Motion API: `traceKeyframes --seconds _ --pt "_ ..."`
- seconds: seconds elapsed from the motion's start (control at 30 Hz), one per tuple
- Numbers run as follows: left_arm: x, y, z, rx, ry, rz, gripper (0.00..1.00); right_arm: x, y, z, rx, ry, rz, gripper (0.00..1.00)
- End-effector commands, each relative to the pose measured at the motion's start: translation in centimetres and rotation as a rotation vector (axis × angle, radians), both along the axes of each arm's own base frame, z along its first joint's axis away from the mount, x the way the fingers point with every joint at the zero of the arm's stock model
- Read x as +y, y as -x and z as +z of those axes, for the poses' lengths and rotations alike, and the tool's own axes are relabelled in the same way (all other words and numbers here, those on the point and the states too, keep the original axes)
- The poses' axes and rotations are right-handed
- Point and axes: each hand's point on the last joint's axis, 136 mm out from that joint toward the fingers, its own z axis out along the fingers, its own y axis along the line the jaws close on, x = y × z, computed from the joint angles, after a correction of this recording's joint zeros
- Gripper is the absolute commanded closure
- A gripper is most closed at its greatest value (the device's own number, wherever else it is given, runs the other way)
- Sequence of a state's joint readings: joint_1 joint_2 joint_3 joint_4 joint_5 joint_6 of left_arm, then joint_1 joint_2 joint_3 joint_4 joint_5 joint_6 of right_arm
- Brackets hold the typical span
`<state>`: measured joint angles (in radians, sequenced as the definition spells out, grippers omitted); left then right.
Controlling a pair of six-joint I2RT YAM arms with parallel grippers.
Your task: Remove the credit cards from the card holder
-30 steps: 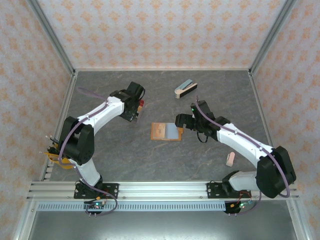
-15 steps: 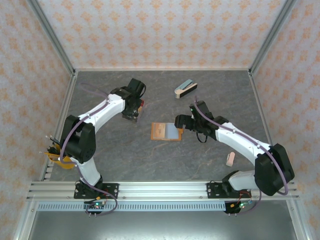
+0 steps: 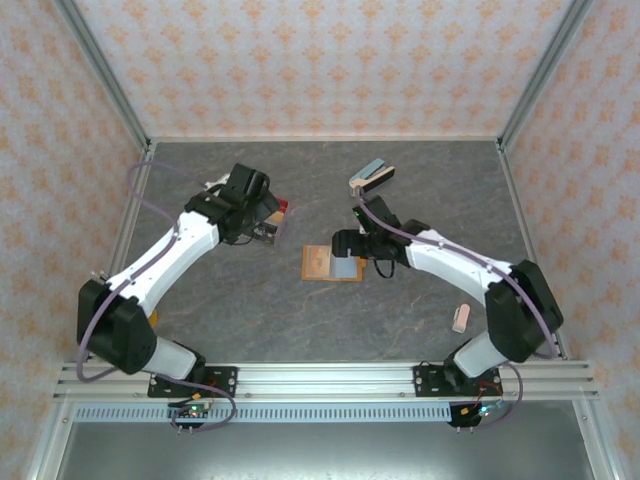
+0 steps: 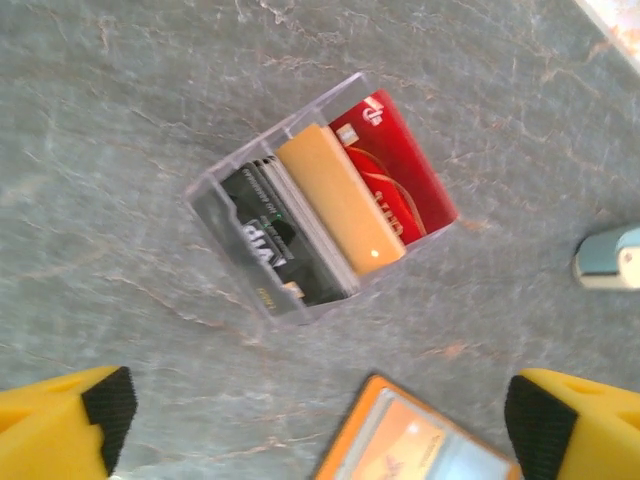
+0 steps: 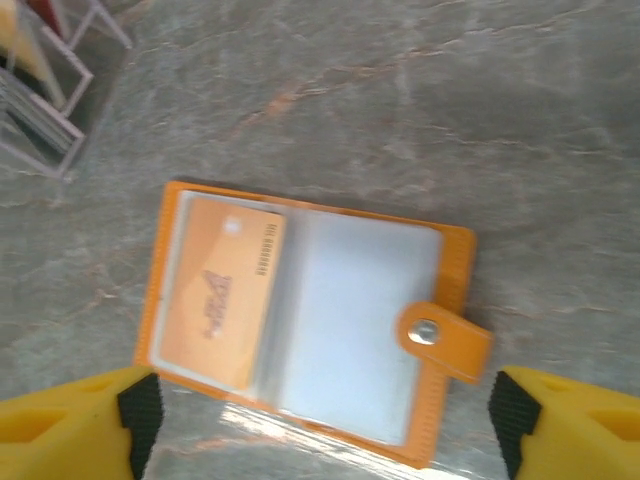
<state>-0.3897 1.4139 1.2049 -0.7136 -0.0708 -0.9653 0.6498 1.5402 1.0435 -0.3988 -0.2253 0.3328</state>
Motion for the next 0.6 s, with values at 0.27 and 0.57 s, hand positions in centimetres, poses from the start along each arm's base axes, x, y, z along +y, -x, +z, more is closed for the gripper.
traceKeyframes --seconds 0.27,0.57 --pt "2.9 4.2 -1.4 0.028 -0.152 -0.126 0.0 5.1 -0.2 -3.0 0.241 -0.159 -0.06 0.43" --pt "0.3 3.6 -3.3 0.031 -0.1 -0.289 0.0 5.0 -1.5 -5.2 0.304 -0.166 -0.165 0.67"
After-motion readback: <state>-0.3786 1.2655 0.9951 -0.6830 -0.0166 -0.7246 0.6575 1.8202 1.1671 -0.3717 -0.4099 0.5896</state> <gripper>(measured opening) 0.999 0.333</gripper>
